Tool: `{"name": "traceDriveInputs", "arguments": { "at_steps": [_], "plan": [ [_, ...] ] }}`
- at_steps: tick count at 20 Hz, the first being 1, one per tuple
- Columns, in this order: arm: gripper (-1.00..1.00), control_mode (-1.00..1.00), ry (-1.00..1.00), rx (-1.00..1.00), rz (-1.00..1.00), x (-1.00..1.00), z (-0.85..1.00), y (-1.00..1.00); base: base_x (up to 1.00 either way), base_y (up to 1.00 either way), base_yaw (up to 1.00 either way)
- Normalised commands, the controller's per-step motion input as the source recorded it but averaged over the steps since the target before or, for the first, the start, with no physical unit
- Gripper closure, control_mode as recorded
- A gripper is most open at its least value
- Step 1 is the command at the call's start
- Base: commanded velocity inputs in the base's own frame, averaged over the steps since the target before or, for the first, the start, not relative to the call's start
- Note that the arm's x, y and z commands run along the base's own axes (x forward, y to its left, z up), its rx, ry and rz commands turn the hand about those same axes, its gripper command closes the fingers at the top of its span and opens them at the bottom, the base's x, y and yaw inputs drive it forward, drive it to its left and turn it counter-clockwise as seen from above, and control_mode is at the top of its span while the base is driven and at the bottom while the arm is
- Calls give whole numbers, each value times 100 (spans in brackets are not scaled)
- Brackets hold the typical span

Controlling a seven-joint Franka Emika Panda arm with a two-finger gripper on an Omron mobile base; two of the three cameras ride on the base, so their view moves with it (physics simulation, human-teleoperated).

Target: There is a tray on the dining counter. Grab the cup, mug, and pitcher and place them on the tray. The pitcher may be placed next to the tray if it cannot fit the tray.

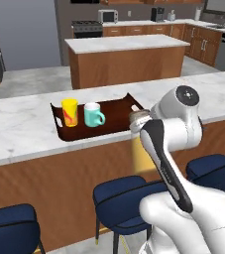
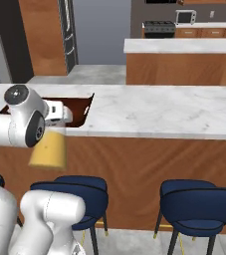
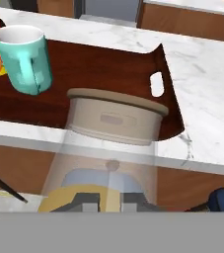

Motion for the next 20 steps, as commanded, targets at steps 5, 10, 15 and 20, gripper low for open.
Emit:
{"name": "traceDriveInputs", "arguments": {
  "at_steps": [5, 10, 15, 20],
  "plan": [
    [100, -100, -34, 0, 0, -8, 52, 0, 0, 0, 0],
    [100, -100, -38, 0, 0, 0, 70, 0, 0, 0, 0],
    [100, -100, -41, 2, 0, 0, 74, 0, 0, 0, 0],
    [100, -100, -24, 17, 1, 25, 40, 0, 0, 0, 0]
  ]
}}
